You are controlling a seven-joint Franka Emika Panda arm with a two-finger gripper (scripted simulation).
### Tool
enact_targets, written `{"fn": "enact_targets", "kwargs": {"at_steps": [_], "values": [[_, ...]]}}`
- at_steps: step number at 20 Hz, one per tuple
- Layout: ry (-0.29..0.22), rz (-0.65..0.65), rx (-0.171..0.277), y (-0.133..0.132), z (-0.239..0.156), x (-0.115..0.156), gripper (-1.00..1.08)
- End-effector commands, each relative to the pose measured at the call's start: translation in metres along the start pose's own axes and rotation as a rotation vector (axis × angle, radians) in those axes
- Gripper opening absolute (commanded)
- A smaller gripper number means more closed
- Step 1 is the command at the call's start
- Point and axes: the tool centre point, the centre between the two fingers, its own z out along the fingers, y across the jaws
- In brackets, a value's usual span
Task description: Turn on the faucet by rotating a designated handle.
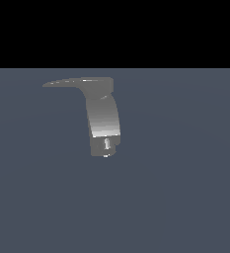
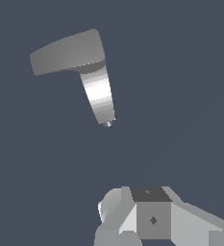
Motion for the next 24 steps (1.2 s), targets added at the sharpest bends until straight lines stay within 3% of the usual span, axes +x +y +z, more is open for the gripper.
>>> {"fn": "enact_targets", "kwargs": {"at_steps": [1,12,24], "values": [[0.0,0.0,0.0,0.0,0.0,0.0,-1.0],[-0.001,0.06,-0.001,-0.015,0.011,0.003,-1.0],[-0.005,0.257,-0.003,-0.065,0.046,0.018,-1.0]]}}
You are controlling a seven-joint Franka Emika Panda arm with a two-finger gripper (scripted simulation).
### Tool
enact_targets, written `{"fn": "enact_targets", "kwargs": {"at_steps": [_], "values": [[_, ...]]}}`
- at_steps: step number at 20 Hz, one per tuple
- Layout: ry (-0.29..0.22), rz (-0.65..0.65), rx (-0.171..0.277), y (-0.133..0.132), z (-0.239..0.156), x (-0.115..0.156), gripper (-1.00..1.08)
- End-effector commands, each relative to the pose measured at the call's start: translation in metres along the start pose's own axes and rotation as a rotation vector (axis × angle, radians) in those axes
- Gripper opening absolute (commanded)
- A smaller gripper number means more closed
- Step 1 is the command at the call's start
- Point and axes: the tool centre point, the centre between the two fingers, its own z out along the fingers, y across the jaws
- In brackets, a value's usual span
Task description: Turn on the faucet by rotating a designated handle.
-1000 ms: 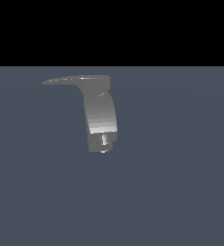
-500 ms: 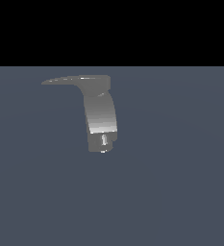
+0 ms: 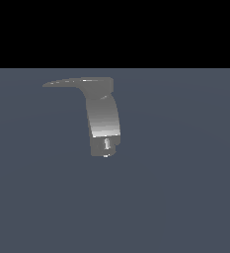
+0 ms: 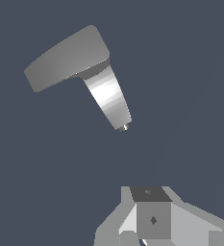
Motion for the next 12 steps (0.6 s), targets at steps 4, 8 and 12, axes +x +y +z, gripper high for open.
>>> {"fn": "enact_targets", "kwargs": {"at_steps": [4,8,12], "values": [[-0.002,0.109,0.0,-0.029,0.019,0.006,-1.0],[-0.004,0.188,-0.001,-0.049,0.034,0.012,-1.0],[-0.005,0.267,-0.001,-0.069,0.048,0.02,-1.0]]}}
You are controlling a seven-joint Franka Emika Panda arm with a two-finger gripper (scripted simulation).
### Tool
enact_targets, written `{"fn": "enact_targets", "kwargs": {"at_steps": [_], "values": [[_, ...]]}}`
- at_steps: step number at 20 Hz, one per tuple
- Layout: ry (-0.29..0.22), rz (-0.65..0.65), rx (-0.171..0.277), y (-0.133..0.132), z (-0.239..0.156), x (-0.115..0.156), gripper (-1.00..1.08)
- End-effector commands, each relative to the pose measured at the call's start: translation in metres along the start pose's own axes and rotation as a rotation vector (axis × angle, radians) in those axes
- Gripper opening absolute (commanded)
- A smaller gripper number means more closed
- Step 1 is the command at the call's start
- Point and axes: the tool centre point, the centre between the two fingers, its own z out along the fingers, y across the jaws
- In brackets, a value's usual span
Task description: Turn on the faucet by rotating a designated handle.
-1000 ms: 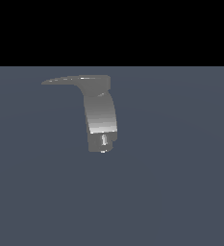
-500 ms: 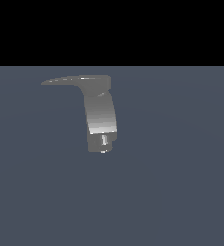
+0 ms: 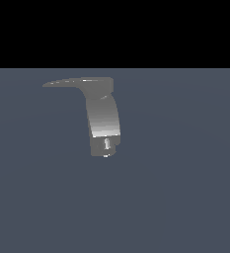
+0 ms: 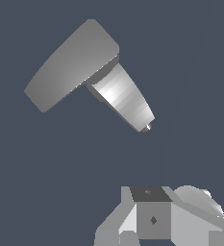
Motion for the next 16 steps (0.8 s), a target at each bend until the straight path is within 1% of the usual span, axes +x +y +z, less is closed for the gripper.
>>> {"fn": "enact_targets", "kwargs": {"at_steps": [1,16], "values": [[-0.001,0.051,0.001,-0.014,0.009,0.002,-1.0],[-0.008,0.338,0.002,-0.088,0.06,0.03,-1.0]]}}
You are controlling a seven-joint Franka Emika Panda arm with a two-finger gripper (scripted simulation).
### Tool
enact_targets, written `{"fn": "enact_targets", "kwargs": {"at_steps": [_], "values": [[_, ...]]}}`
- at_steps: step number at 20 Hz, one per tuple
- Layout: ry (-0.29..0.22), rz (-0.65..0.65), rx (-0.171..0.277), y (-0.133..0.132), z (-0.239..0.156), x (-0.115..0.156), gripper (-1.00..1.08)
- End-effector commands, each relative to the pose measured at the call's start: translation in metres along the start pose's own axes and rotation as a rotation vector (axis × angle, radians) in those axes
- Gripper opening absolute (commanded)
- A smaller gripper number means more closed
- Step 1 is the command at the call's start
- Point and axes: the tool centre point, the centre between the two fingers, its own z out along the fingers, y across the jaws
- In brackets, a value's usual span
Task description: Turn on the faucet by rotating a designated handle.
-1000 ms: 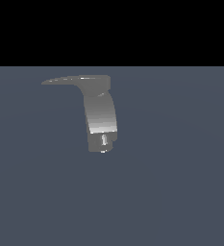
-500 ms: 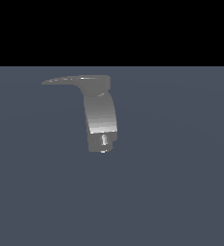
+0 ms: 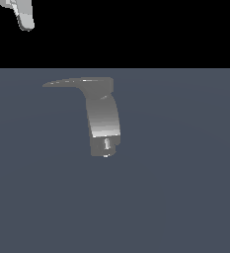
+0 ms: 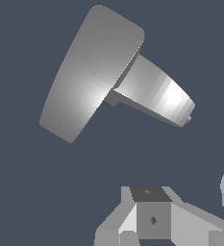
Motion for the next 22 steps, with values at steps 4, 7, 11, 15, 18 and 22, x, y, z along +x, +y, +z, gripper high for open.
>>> {"fn": "enact_targets", "kwargs": {"at_steps": [4,7,11,15,18,22], "values": [[-0.002,0.101,0.001,-0.027,0.018,0.006,-1.0],[-0.003,0.153,0.001,-0.041,0.027,0.011,-1.0],[-0.004,0.222,0.001,-0.058,0.039,0.018,-1.0],[-0.004,0.289,0.0,-0.075,0.05,0.027,-1.0],[-0.004,0.339,-0.001,-0.087,0.059,0.034,-1.0],[-0.003,0.408,-0.003,-0.103,0.072,0.045,-1.0]]}}
